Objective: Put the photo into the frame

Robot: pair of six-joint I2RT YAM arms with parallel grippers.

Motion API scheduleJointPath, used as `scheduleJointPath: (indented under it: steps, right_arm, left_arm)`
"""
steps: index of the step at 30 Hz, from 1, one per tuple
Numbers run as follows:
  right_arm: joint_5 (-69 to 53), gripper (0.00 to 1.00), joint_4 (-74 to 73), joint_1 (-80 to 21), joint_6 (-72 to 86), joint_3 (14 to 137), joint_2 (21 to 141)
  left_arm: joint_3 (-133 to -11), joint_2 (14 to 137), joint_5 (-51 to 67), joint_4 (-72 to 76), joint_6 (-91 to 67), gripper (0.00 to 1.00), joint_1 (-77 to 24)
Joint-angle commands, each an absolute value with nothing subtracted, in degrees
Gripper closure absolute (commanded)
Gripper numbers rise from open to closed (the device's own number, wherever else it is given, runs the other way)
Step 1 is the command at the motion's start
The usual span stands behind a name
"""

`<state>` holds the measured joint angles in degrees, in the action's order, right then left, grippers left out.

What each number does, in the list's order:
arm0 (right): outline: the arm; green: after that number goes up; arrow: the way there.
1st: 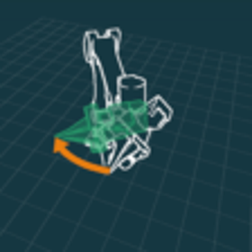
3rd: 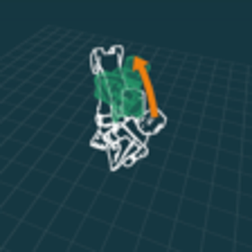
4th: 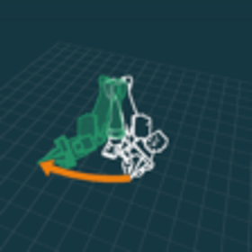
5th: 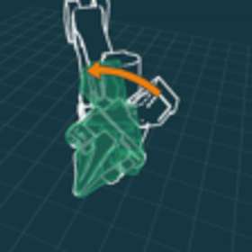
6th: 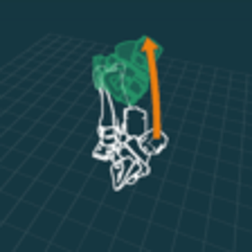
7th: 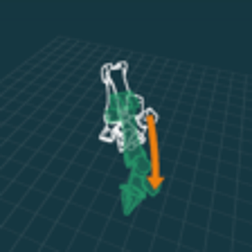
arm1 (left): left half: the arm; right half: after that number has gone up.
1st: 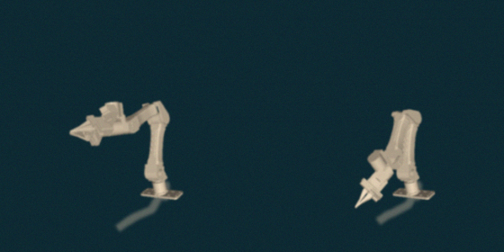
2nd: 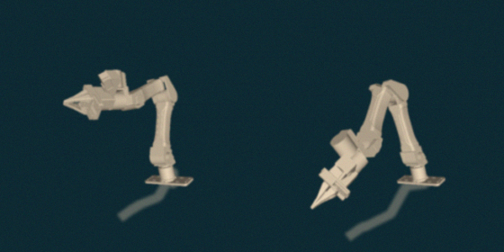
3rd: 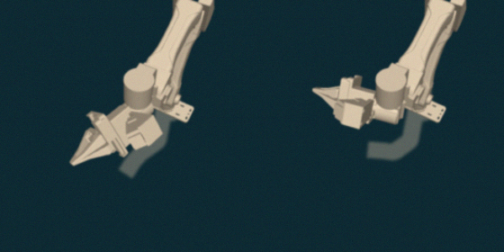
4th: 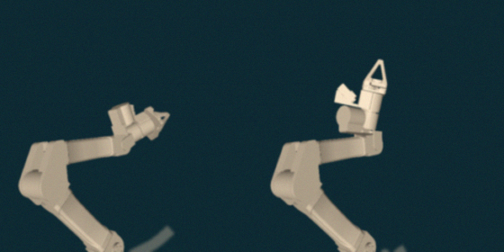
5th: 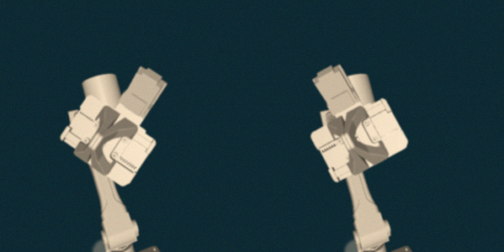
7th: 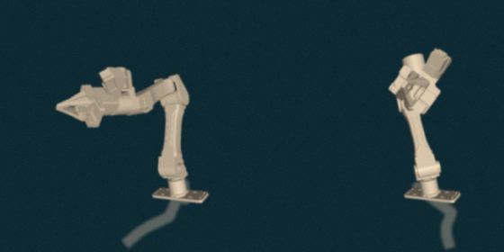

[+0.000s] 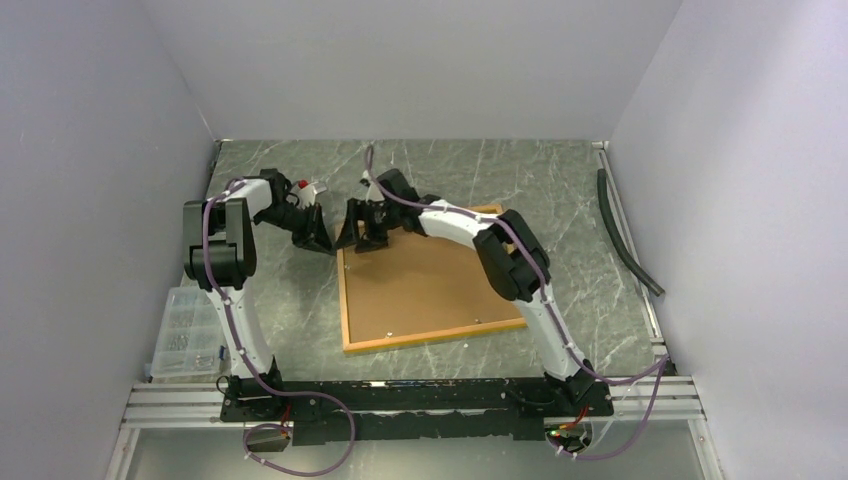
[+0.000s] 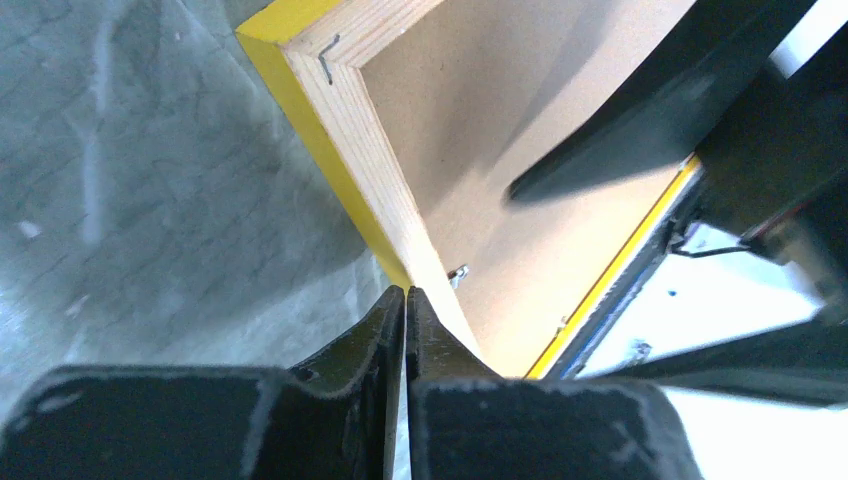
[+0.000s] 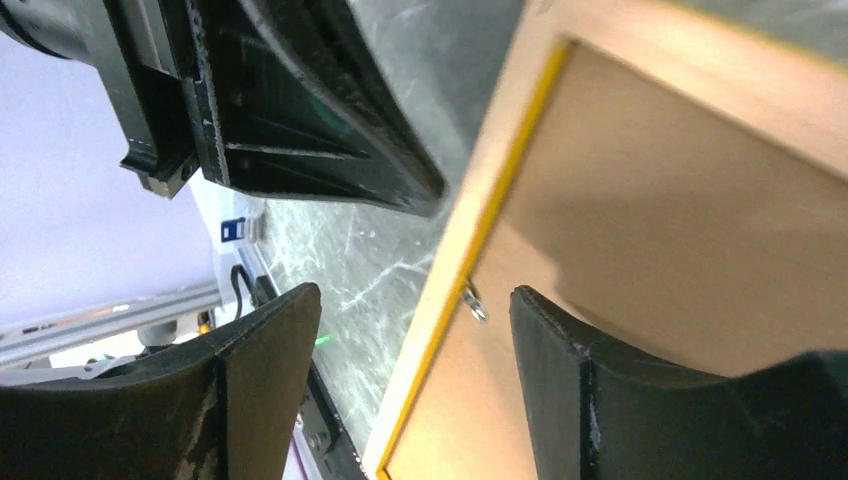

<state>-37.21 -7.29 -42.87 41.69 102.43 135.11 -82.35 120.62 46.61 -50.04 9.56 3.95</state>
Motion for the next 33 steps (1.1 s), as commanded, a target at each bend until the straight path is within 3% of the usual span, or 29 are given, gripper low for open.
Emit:
scheduleJointPath:
  steps: [1,4,9,15,20,33]
  right_arm:
    - [-31.7,0.23,-6.75,-35.9,39.61,97.81,122.31]
    - [-23.79,0.02,-8.7,-31.61,38.31,89.13,113.94]
    - [-5.82,0.0,-15.3,-23.17,37.0,73.04,99.89]
    - [3.76,0.0,-16.97,-13.21,38.09,59.47,89.44]
    - [3.36,0.0,-14.78,-8.07,38.72,54.59,89.37]
    - [-11.65,0.0,-8.55,-7.82,41.06,60.65,103.77]
  left_arm:
    - [-84.08,114.44,43.71,-53.08,15.71,0.88,4.58]
    - [-79.85,111.33,40.52,-53.28,20.43,0.87,4.51]
    - [-68.96,104.03,32.33,-51.51,28.82,0.87,1.29]
    - [-57.35,94.95,23.36,-48.1,35.22,0.88,-6.24]
    - [-52.25,91.88,20.15,-45.75,36.12,0.89,-13.22]
    - [-48.35,91.0,18.04,-41.71,32.86,0.9,-25.77]
